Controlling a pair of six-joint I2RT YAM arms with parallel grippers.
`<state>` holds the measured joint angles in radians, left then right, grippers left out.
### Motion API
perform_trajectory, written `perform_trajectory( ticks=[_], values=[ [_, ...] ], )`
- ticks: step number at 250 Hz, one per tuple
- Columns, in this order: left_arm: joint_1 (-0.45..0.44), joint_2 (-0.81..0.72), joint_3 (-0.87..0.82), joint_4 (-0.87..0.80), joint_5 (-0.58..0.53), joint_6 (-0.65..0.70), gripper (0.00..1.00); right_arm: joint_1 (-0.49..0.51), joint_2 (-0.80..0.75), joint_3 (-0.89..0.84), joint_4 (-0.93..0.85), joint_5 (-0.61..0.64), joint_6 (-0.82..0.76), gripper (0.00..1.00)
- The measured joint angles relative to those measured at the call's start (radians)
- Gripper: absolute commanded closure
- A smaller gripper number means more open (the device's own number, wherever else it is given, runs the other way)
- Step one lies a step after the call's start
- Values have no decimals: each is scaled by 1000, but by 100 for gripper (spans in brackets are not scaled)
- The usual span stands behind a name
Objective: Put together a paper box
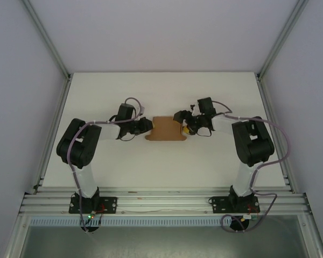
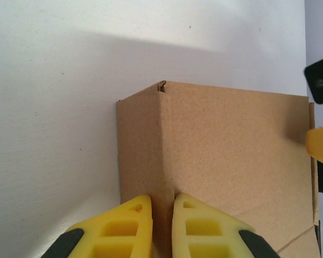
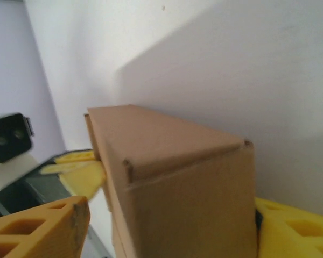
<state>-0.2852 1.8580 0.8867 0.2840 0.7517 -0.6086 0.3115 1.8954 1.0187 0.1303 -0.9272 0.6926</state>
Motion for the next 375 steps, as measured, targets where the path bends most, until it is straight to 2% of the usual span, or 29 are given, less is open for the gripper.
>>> perform_trajectory(
  ticks=[31,55,69,81,97,103,106,127,154,184,209,227,248,276,309,375],
  values=[
    [11,0,0,6,-1,-12,84,-5,17,-23,79,-28,60,52],
    [18,-2,0,13,-10,-14,72,-5,13,-23,99,-40,68,62],
    [19,-9,-1,12,-16,-13,68,-4,3,-24,97,-42,71,63],
    [17,-27,-6,6,-23,0,53,-3,-14,-26,87,-39,71,63],
    [10,-69,-13,-12,-32,26,21,3,-44,-27,69,-38,71,63],
    [5,-90,-14,-20,-37,37,3,8,-58,-27,61,-37,70,63],
    [2,-101,-14,-24,-40,46,1,9,-69,-27,54,-34,70,63],
    [-18,-193,-15,-47,-80,107,0,18,-131,-26,0,-22,69,61],
    [-54,-341,-14,-98,-167,259,0,16,-188,3,-134,-8,67,59],
    [-161,-488,16,-215,-301,542,0,3,-201,63,-306,-14,78,58],
    [-250,-536,104,-409,-305,816,0,-11,-200,130,-504,-17,69,55],
    [-267,-536,174,-544,-306,980,0,-18,-202,162,-599,-26,65,54],
    [-266,-533,213,-653,-340,1105,0,-27,-208,165,-670,-63,91,53],
    [-280,-509,242,-757,-387,1211,0,-34,-216,163,-724,-111,150,55],
    [-330,-486,243,-830,-394,1292,0,-34,-251,142,-713,-141,255,55],
    [-356,-474,242,-821,-433,1326,0,-34,-318,88,-590,-181,480,57]
  ],
)
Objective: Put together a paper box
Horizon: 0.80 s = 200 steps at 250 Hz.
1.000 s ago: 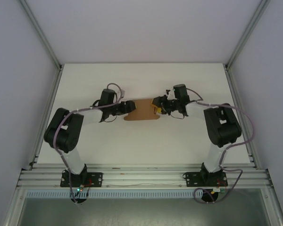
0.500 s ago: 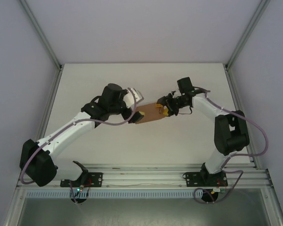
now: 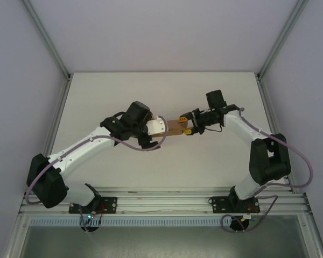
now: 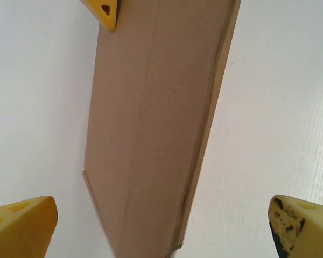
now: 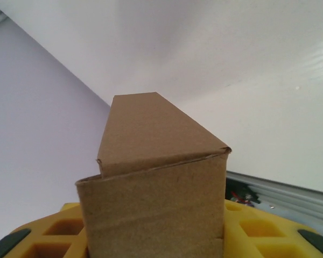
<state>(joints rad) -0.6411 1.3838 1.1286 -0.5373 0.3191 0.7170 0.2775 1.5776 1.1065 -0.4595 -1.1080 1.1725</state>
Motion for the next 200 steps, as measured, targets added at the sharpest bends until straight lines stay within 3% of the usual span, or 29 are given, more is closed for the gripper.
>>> perform_trajectory(
  ticks=[46,86,138,189,200],
  values=[
    [0,44,0,45,-52,0,7,0,-32,-19,69,-41,94,57],
    [0,63,1,68,-93,9,35,-6,-34,-28,80,-60,114,57],
    [-6,63,2,84,-146,41,54,-8,-40,-51,96,-82,142,56],
    [-11,63,3,82,-161,56,59,-11,-58,-50,73,-80,93,26],
    [-11,63,6,72,-163,55,59,-17,-66,-43,38,-58,53,11]
  ],
)
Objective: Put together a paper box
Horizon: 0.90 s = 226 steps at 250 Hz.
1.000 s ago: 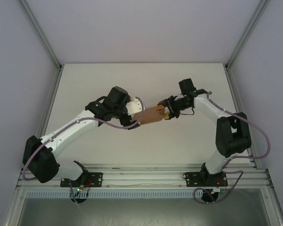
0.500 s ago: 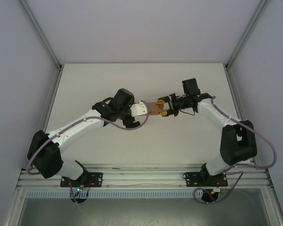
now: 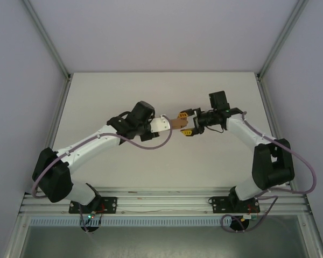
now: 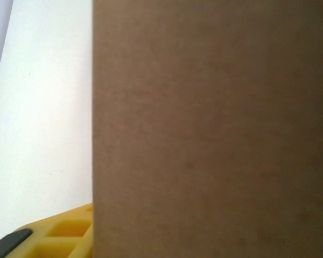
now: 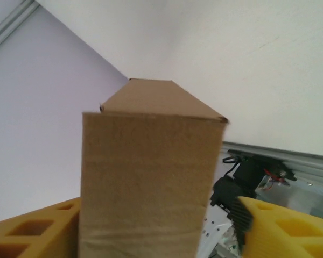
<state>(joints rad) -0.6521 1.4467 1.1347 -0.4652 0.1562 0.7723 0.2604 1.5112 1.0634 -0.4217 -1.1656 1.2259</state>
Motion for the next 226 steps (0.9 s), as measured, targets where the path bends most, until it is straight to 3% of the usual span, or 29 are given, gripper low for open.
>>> perform_trajectory(
  ticks=[8,30,50,67,85,125,175,226],
  values=[
    [0,0,5,-12,0,0,59,-7,-6,8,-32,26,-37,0],
    [0,9,34,-71,9,-2,59,-42,-33,49,-131,166,-193,0],
    [5,36,68,-127,29,-4,59,-74,-101,70,-177,406,-384,0],
    [5,76,96,-177,48,-5,59,-85,-207,36,-154,585,-558,0],
    [6,138,135,-240,70,-8,57,-85,-348,-52,-82,663,-724,0],
    [6,273,225,-356,129,-14,55,-75,-523,-183,20,620,-1000,0],
    [7,377,342,-467,183,-11,51,32,-448,-159,-37,551,-1367,13],
    [13,436,391,-525,212,-12,54,102,-364,-154,-97,534,-1580,27]
  ],
)
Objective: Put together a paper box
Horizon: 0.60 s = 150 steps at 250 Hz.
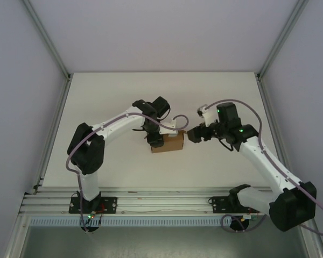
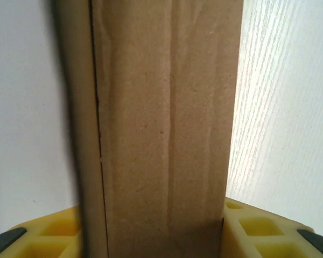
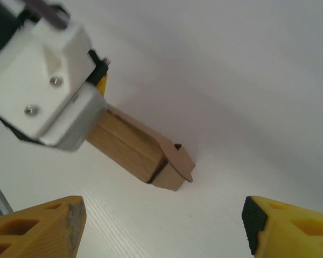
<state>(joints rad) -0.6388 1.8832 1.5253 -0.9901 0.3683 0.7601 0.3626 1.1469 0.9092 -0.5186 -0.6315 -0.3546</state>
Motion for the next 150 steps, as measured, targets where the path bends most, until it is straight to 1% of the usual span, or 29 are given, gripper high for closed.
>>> perform_trajectory(
  ticks=[10,22,85,98,144,150],
  values=[
    [2,4,0,-3,6,0,54,3,16,4,-2,3,-19,29],
    [4,4,0,-5,11,0,56,8,35,10,-1,10,-35,34],
    [5,4,0,-6,26,0,57,30,143,74,-17,10,-142,34],
    [5,4,0,-6,27,0,57,34,172,96,-23,10,-157,37],
    [5,4,0,-6,30,0,57,36,238,125,-48,6,-204,40],
    [5,4,0,-6,31,0,57,36,243,126,-53,6,-209,41]
  ],
)
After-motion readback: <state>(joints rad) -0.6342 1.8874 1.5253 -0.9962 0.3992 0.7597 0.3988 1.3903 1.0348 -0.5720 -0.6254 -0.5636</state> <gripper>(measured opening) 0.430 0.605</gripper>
